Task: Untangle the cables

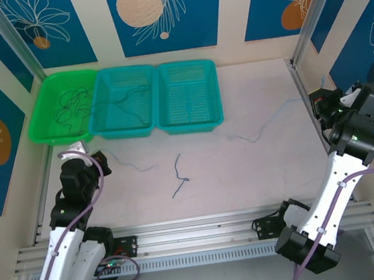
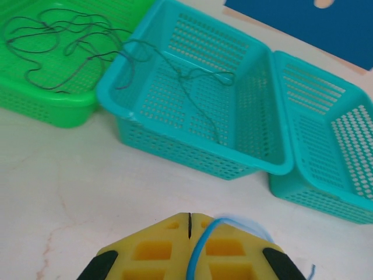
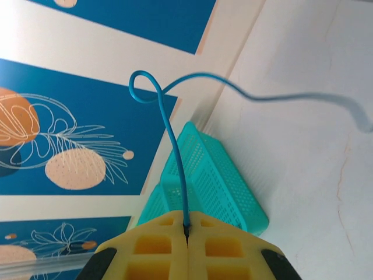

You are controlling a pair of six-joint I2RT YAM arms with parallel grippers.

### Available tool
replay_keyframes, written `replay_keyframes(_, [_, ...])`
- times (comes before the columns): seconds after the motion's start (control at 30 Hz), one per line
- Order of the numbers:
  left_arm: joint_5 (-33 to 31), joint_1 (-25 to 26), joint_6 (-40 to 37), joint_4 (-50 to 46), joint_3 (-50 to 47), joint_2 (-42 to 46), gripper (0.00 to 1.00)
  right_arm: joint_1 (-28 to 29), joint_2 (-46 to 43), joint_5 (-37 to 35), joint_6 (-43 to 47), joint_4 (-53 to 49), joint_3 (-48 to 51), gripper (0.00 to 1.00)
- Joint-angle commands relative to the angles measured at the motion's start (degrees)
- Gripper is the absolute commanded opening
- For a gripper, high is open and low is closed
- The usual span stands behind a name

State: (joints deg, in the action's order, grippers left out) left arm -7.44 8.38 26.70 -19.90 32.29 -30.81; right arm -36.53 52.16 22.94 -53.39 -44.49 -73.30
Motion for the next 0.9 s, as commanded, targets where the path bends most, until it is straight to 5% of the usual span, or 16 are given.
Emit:
replay_keyframes(0.0, [2.05, -3.02, 0.16, -1.77, -0.47, 0.22, 0.0, -0.37, -0.79, 1.51, -1.3, -1.3, -0.03, 0.0])
replay_keyframes(0.2, [19.19, -3.42, -5.39, 8.87, -2.4, -0.45, 0.0, 1.76, -0.59, 8.89, -1.22, 4.15, 0.8, 0.0])
replay_keyframes(0.37, [34.24, -2.14, -9.52, 13.74, 0.13, -5.1, 0.0, 7.26, -0.88, 6.66, 0.28, 4.05, -3.05, 0.0])
replay_keyframes(0.87, [40.59, 18.41, -19.95, 12.1, 10.44, -13.89, 0.0, 31.85, 8.1, -4.92, -0.81, 13.82, -18.27, 0.0])
